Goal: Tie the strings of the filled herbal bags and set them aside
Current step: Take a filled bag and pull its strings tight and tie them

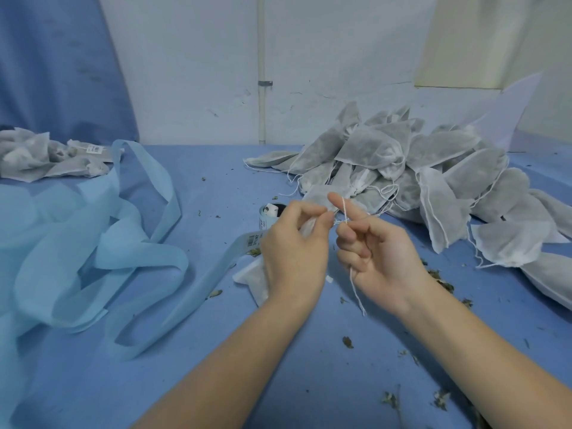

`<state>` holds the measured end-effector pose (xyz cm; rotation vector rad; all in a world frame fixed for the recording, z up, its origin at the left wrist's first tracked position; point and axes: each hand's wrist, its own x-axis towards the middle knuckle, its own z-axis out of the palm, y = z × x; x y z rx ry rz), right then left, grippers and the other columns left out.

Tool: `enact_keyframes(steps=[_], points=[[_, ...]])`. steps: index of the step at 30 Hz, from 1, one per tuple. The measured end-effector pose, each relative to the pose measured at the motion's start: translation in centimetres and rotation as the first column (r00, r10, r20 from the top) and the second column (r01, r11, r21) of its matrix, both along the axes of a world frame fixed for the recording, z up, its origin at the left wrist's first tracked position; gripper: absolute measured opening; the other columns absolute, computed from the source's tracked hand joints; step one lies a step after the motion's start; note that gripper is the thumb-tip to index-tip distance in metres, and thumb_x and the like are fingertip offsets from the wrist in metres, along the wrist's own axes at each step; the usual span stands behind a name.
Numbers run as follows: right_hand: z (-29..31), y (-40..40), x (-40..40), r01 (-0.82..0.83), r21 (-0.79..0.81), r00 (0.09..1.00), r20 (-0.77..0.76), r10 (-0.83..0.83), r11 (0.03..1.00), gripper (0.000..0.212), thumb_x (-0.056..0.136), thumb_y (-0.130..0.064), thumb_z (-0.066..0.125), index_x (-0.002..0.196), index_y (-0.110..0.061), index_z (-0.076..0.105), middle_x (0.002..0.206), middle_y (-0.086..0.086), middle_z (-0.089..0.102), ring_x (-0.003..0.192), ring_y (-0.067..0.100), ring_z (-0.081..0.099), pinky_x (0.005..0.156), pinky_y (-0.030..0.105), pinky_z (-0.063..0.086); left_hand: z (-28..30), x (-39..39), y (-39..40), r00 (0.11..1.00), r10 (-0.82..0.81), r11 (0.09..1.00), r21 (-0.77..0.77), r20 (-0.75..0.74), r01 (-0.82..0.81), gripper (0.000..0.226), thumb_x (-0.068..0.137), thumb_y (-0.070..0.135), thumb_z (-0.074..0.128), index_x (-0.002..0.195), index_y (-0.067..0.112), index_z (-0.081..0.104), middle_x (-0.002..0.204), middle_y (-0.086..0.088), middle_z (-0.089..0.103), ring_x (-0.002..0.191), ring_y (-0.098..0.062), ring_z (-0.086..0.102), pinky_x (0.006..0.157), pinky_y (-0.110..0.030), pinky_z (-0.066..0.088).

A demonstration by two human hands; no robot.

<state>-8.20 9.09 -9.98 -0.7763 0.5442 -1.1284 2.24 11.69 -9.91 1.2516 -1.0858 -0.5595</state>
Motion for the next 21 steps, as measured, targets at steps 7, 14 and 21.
enact_keyframes(steps=[7,14,21], points=[[-0.1,0.0,-0.5,0.082,-0.266,0.876,-0.441,-0.197,0.960,0.045,0.086,0.003,0.040,0.103,-0.023,0.073,0.055,-0.001,0.042,0.047,0.009,0.022,0.041,0.016,0.020,-0.3,0.2,-0.2,0.976,-0.141,0.989,0.058,0.164,0.133,0.018,0.092,0.029,0.057,0.079,0.018,0.065,0.066,0.015,0.066,0.071,0.000,0.058,0.067,-0.011,0.041],[0.0,0.5,-0.3,0.010,-0.471,0.618,-0.690,-0.376,0.882,0.040,0.093,-0.004,0.046,0.112,-0.033,0.067,0.054,-0.010,0.050,0.047,0.004,0.038,0.053,0.016,0.033,-0.2,0.2,-0.3,0.975,-0.131,0.985,0.133,0.179,0.108,0.019,0.093,0.023,0.055,0.084,0.015,0.069,0.063,0.006,0.065,0.075,-0.009,0.061,0.066,-0.017,0.040],[-0.9,0.8,0.3,-0.008,-0.740,0.319,-0.640,-0.699,0.673,0.016,0.090,-0.015,0.058,0.092,-0.026,0.047,0.049,-0.018,0.054,0.057,-0.009,0.053,0.057,0.005,0.037,0.0,-0.1,-0.5,0.979,-0.121,0.981,0.173,0.161,0.093,0.018,0.092,0.024,0.056,0.092,0.015,0.072,0.087,0.001,0.071,0.087,-0.016,0.062,0.070,-0.024,0.042]])
